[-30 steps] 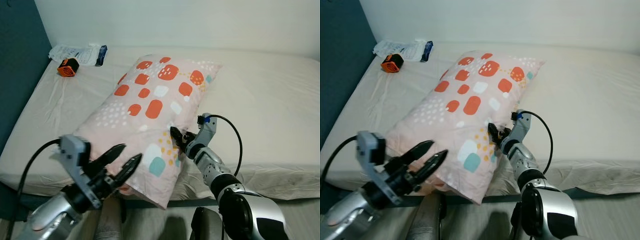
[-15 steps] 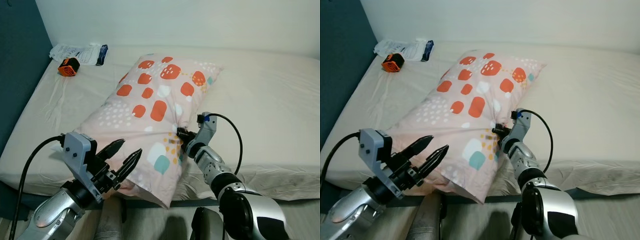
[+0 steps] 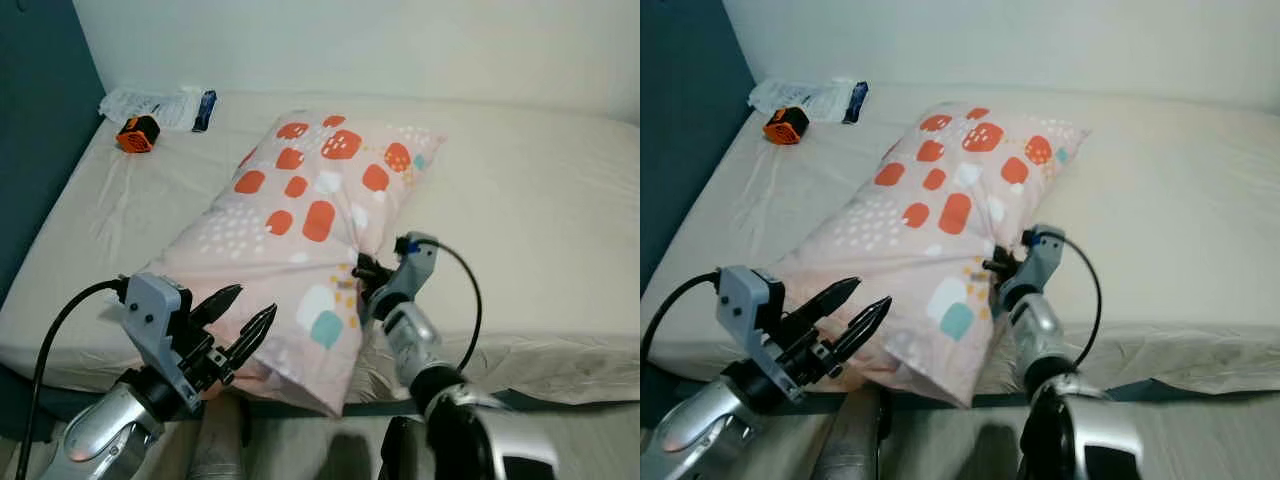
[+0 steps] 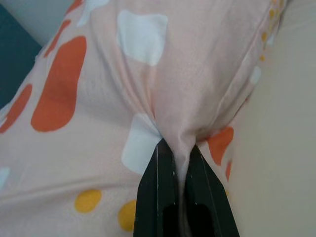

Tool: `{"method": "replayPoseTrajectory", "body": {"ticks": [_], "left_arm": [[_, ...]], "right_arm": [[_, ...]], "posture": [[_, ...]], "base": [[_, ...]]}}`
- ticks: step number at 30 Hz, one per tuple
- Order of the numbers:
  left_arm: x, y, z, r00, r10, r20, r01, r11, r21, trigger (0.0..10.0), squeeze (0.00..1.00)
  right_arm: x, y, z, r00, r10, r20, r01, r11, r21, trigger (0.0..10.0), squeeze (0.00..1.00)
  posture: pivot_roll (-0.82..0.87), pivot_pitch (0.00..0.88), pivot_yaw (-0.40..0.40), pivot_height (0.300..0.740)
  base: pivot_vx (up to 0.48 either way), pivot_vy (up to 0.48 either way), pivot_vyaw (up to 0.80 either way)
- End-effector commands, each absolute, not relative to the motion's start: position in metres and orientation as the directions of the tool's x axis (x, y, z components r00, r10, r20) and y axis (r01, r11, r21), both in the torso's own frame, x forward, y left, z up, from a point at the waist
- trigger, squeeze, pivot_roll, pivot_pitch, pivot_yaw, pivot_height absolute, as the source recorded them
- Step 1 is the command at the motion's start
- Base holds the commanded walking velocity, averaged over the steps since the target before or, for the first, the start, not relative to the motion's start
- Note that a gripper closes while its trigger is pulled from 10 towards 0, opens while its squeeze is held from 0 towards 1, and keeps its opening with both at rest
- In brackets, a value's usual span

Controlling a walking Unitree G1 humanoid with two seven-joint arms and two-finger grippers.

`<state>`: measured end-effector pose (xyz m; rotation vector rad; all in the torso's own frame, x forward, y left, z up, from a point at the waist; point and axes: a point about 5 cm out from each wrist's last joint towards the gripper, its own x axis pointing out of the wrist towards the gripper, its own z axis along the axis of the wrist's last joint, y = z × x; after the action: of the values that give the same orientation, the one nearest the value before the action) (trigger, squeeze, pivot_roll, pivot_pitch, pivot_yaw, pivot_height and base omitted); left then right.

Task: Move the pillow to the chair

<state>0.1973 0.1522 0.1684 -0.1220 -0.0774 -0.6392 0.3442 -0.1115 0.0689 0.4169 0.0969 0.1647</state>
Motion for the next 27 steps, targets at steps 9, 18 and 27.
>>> {"method": "replayPoseTrajectory", "body": {"ticks": [9,18,27], "left_arm": [[0.189,0.161,0.162,0.81,-0.582,0.077,0.587,0.806,-0.076,10.0,0.0],[0.192,0.167,0.158,0.811,-0.583,0.054,0.586,0.808,-0.063,10.0,0.0],[0.197,0.169,0.153,0.817,-0.576,0.04,0.577,0.815,-0.051,10.0,0.0]], "right_arm": [[0.296,-0.135,0.05,0.997,-0.013,0.07,-0.009,0.952,0.306,0.0,0.0],[0.263,-0.162,0.044,0.991,-0.11,0.078,0.09,0.97,0.225,0.0,0.0],[0.259,-0.175,0.029,0.987,-0.158,-0.037,0.162,0.964,0.212,10.0,0.47]], "posture": [[0.35,0.121,-0.134,0.561],[0.32,0.115,-0.12,0.561],[0.31,0.097,-0.119,0.561]], "base": [[0.0,0.0,0.0],[0.0,0.0,0.0],[0.0,0.0,0.0]]}}
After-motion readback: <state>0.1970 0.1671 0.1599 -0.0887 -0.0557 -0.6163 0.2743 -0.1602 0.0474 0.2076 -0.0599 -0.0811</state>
